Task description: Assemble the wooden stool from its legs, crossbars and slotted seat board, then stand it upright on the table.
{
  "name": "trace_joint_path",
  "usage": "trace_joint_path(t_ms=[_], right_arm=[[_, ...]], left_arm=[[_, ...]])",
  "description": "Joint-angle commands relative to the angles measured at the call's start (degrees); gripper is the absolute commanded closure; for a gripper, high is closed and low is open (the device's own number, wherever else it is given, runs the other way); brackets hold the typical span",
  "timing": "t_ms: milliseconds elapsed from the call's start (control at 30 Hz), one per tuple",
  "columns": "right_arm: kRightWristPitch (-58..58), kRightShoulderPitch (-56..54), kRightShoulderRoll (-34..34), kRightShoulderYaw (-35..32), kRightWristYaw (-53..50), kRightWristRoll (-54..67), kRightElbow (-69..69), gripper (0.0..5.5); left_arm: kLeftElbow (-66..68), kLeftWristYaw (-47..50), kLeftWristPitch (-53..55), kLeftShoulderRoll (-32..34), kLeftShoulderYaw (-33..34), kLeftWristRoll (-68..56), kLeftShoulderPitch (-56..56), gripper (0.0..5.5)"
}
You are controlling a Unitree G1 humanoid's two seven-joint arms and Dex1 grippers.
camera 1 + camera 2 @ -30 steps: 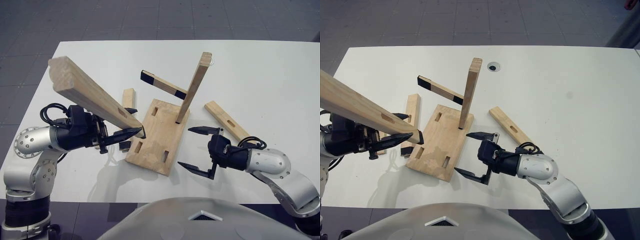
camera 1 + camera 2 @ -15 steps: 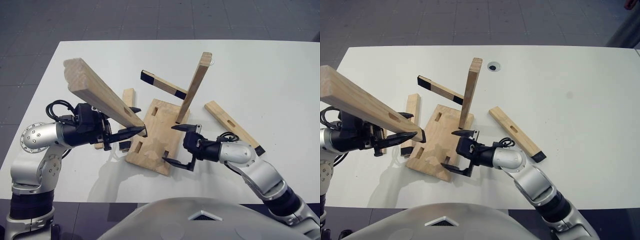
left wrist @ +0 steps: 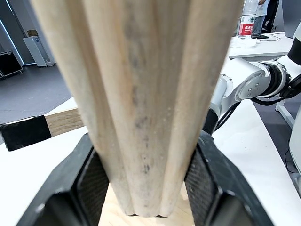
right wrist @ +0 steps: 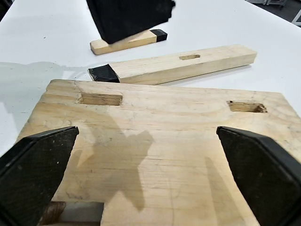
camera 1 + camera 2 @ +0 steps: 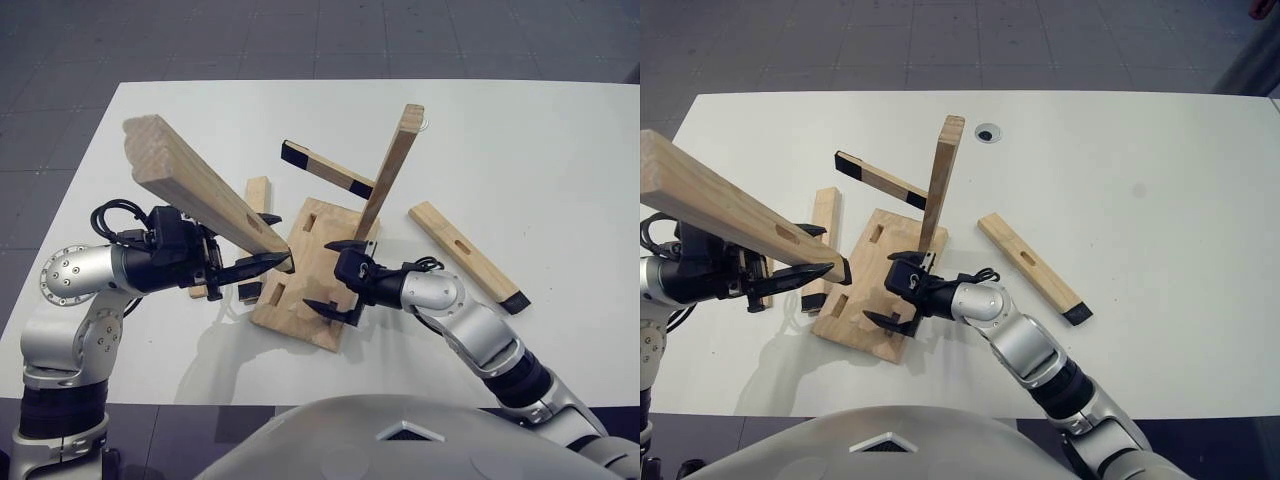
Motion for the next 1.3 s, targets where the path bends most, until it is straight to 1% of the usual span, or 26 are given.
trace_joint_path(t_ms=[33,233,333,433,533,633,733,1000,1167,1300], right_arm=[[2.5,1.5,-0.1,2.1,-0.3,-1.1,1.2,0.00],[4.1,2.9,-3.7,2.2,1.1,-1.9,2.5,0.00],[4.9,4.7,-8.5,-1.4,2.5,-1.2,0.2,0.00],[5.7,7.6,-15.2,-5.5,5.0,0.1,-2.1,0.00],[7.1,10.5,-20.5,-9.1,7.6,2.4,-4.3,0.00],[7.3,12.3,-23.5,-11.3,8.7,3.8,-5.6,0.00],[7.4,13.2,-24.5,-12.0,8.9,4.5,-6.9,0.00],[7.6,13.6,-24.6,-12.3,8.0,5.0,-8.4,0.00],[7.9,13.3,-25.2,-14.1,7.9,5.6,-9.2,0.00],[8.6,12.0,-25.3,-17.5,7.4,7.1,-11.6,0.00]], left_arm=[[-0.8,0.6,0.0,0.0,0.6,-0.2,-1.0,3.44],[-1.7,0.8,0.2,0.1,1.2,-0.7,-0.5,3.44],[-2.4,1.2,0.3,0.0,1.7,-0.7,0.4,3.44],[-3.0,1.5,0.3,-0.1,2.5,-0.9,1.5,3.44],[-3.2,2.2,0.5,-0.2,2.9,-1.0,1.8,3.44],[-3.2,2.4,0.6,-0.1,3.1,-1.1,2.0,3.44],[-3.3,2.6,0.7,-0.1,3.1,-1.1,2.0,3.44],[-2.1,2.4,0.3,0.0,2.2,0.4,1.5,3.44],[3.2,0.0,-0.9,0.2,1.0,2.1,1.2,3.44],[8.4,-1.8,-1.5,-0.1,0.2,2.9,0.3,3.44]])
